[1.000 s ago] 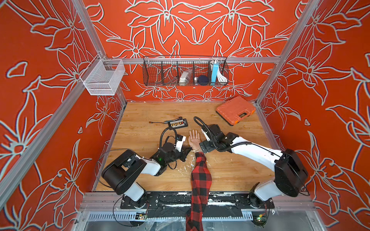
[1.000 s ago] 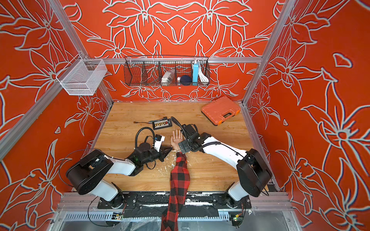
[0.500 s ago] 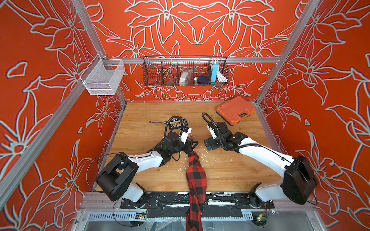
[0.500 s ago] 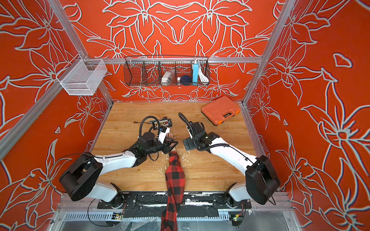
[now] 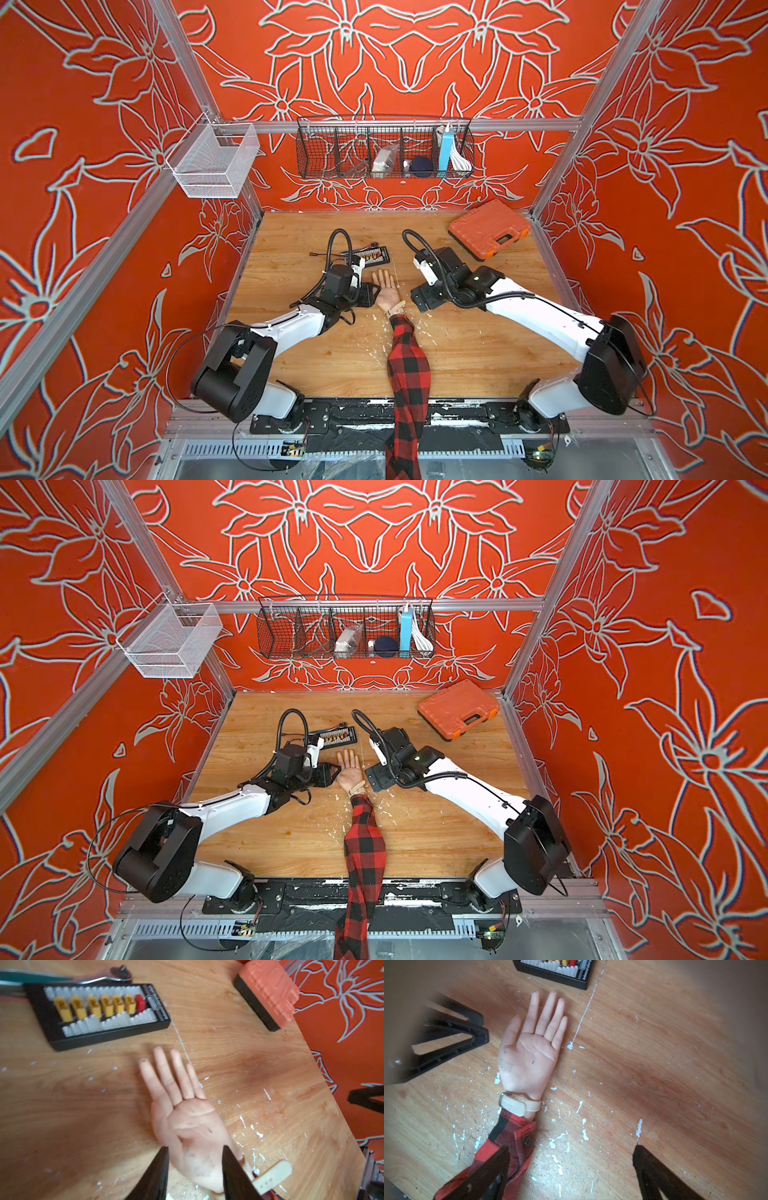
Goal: Take off the watch
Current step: Untie the watch from the hand.
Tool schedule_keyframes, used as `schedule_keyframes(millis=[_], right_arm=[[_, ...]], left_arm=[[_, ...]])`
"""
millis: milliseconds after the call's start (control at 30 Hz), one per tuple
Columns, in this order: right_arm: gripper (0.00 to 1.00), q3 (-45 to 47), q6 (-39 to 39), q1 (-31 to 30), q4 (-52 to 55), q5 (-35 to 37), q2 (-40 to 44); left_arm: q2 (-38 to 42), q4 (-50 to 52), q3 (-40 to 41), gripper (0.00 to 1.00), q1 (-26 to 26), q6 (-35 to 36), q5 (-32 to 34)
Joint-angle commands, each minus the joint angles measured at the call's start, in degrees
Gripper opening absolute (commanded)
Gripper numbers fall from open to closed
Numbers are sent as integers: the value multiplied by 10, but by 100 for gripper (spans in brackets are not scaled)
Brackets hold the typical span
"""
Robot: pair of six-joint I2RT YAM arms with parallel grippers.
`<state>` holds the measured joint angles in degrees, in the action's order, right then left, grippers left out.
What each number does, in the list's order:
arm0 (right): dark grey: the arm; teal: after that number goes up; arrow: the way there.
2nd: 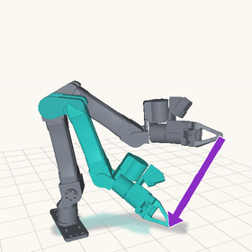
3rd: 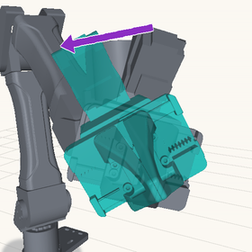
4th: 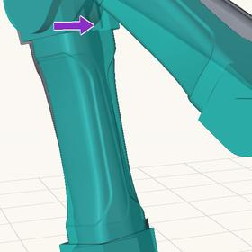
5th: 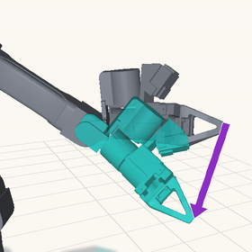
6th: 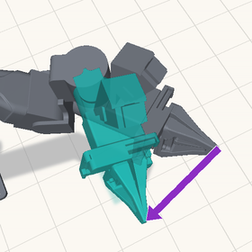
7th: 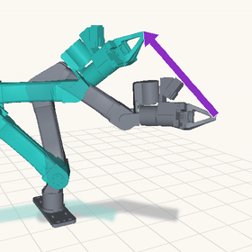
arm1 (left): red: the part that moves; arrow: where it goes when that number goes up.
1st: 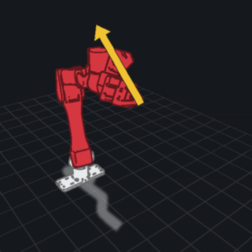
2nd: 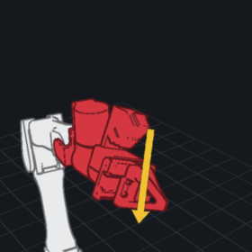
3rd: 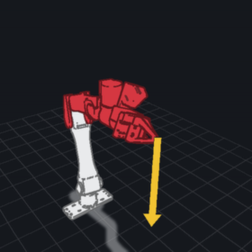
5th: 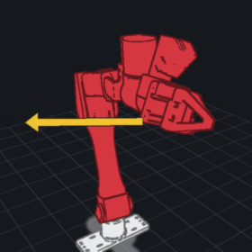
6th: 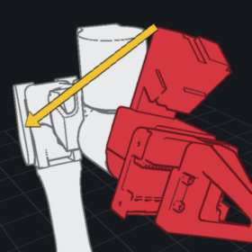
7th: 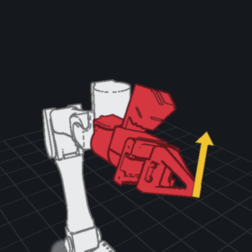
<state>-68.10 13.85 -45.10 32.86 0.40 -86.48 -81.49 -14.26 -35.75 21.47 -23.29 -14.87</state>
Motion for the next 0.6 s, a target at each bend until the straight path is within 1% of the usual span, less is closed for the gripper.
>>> schedule_keyframes(millis=[0, 133, 300, 433, 567], right_arm=[[96, -43, -16, -36, 44, 27, -40], [98, -98, -23, -74, 75, 77, -103], [98, -156, -37, -109, 105, 133, -180], [98, -192, -39, -124, 128, 171, -232], [98, -205, -41, -132, 132, 206, -258]], left_arm=[[-3, 18, 3, 42, -11, -37, -36], [-9, 21, 15, 39, -34, -54, -47], [3, 8, 43, 38, -65, -63, -48], [9, 7, 50, 38, -75, -62, -54], [10, 5, 54, 38, -80, -63, -58]])
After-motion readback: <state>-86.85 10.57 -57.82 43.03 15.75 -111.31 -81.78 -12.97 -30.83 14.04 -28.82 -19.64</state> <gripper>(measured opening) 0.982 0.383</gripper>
